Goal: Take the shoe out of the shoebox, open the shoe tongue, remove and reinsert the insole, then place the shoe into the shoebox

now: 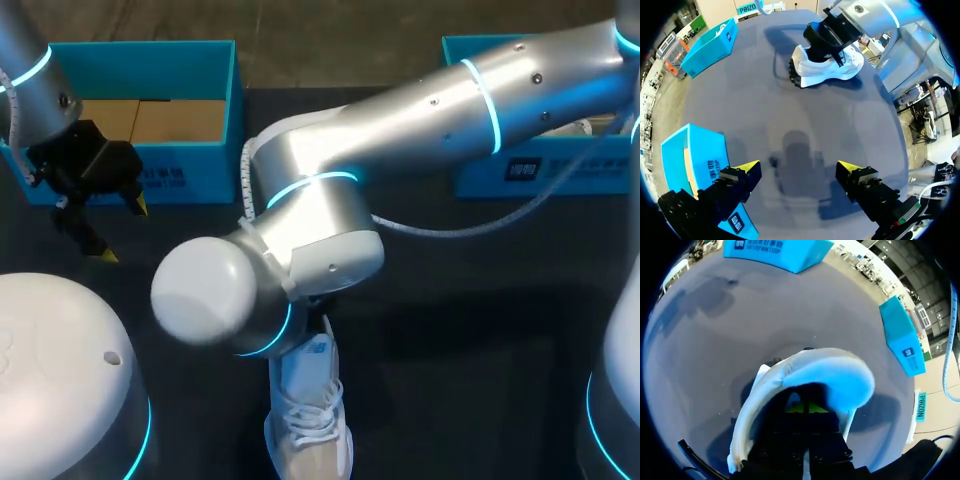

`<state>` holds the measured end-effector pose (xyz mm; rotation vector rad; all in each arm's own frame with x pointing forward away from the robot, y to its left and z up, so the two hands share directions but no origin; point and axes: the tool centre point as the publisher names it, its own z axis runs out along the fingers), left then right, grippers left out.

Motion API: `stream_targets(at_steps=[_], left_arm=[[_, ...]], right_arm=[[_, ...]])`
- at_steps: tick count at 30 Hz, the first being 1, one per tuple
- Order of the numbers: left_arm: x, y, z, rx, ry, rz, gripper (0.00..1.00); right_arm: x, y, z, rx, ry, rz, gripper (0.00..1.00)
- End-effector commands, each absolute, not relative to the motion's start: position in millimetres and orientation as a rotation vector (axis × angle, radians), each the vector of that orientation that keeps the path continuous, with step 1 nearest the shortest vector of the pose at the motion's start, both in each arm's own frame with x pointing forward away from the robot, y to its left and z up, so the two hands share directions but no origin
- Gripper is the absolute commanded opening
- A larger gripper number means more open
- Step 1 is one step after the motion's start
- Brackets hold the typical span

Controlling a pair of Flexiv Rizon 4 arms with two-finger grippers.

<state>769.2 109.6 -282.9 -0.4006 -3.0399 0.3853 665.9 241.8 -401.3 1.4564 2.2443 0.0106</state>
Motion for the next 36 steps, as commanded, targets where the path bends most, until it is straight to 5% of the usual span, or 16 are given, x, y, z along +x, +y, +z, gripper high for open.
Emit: stream_targets(at_steps=[1,15,29,36], left_arm=[[768,110,-283,-0.402,-3.042,0.383,1.00],[768,110,-283,-0.402,-3.042,0.383,1.00],[768,110,-283,-0.402,-3.042,0.383,1.00],[768,110,-283,-0.402,-3.042,0.383,1.00]], right_arm=[[665,235,-416,2.013,1.835,0.199,0.00],[678,254,-382,1.959,1.973,0.357,0.00],[688,265,-433,2.103,2.117,0.245,0.00],[673,261,-419,2.128,2.098,0.251,0.00]])
